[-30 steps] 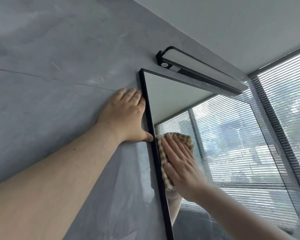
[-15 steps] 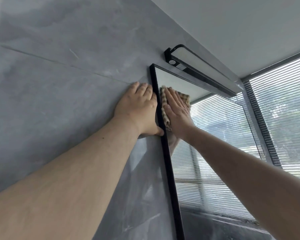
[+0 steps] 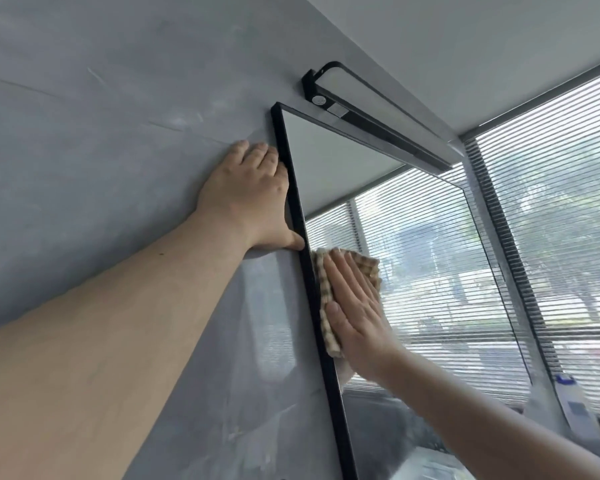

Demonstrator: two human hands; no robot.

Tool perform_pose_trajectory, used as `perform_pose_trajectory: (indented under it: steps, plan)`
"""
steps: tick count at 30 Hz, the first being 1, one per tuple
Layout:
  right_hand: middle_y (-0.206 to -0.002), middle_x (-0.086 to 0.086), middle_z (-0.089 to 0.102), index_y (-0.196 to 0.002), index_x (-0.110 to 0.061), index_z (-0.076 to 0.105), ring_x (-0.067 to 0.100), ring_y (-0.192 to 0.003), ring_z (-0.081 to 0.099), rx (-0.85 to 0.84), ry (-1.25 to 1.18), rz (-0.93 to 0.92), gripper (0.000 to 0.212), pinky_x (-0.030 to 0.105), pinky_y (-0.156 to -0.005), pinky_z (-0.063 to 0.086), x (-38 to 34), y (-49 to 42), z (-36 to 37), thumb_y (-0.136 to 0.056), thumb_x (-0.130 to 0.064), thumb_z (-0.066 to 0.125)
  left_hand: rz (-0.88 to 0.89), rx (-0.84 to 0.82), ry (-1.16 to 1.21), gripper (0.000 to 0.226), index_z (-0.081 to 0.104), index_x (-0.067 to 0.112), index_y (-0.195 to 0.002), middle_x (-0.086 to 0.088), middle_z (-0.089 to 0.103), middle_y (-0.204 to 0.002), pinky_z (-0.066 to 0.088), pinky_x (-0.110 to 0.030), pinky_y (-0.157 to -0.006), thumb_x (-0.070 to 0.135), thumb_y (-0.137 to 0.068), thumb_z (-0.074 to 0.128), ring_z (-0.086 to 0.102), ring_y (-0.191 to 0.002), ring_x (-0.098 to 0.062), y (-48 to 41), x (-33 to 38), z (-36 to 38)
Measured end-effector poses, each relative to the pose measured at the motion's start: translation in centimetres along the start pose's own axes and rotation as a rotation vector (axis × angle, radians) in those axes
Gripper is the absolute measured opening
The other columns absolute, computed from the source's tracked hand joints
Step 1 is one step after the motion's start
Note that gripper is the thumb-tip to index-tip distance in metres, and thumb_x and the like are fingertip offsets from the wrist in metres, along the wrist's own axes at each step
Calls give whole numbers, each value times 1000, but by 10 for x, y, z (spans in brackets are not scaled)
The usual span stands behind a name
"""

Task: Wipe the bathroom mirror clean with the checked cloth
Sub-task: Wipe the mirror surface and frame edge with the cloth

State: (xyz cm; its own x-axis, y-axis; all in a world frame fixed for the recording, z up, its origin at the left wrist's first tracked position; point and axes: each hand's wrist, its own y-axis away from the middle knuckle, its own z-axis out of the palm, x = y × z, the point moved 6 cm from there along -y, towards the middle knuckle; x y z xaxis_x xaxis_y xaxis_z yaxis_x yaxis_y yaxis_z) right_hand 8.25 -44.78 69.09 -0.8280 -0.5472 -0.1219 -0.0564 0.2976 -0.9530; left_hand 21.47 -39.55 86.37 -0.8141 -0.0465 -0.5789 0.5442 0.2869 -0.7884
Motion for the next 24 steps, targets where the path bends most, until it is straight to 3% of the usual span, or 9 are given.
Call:
perform_pose_trajectory:
  steps: [6, 10, 14, 17, 20, 24]
  plan:
    - [-163, -21, -10, -154, -45, -8, 7, -152, -7, -3, 69, -67, 54, 25, -122, -6, 2, 39, 10, -102, -57, 3, -2, -9, -3, 128, 18, 8, -157, -15, 13, -165, 2, -45, -125, 94, -65, 43, 6, -154, -27, 0, 0, -1]
    - [-162, -22, -12, -149, -50, -7, -2, -148, -17, -23, 19, 14, 57, 30, -123, -8, 2, -12, -1, -95, -59, 7, -8, -4, -5, 128, 20, 9, -156, -14, 15, -165, 3, -44, -125, 95, -63, 43, 8, -154, -26, -1, 1, -1]
    - [-164, -18, -4, -155, -43, 1, 0, -149, -13, 49, -12, 41, 59, 27, -121, -9, 1, -80, -22, -99, -54, 16, -10, -13, -8, 129, 19, 11, -157, -12, 13, -166, 1, -42, -125, 96, -61, 40, 7, -154, -25, -1, 0, -1]
    - [-165, -16, -2, -157, -40, 3, -1, -148, -10, 66, -10, 58, 54, 36, -124, -6, 8, -111, -33, -107, -44, 22, -13, -21, -14, 130, 18, 12, -157, -10, 13, -166, 0, -41, -125, 96, -60, 39, 6, -154, -23, -1, 0, -1]
    - [-165, -17, -1, -156, -42, 3, -3, -146, -10, 79, -15, 38, 55, 41, -124, -4, 13, -113, -33, -104, -48, 19, -14, -14, -23, 131, 20, 13, -157, -10, 14, -166, 2, -41, -124, 97, -57, 36, 8, -154, -23, -1, 1, -2]
    - [-164, -19, 1, -155, -44, 4, -3, -148, -10, 100, -53, 21, 60, 28, -122, -8, 22, -78, -25, -96, -55, 17, -8, -5, -43, 131, 25, 12, -155, -11, 19, -165, 6, -41, -124, 97, -55, 31, 14, -153, -25, 0, 2, -4]
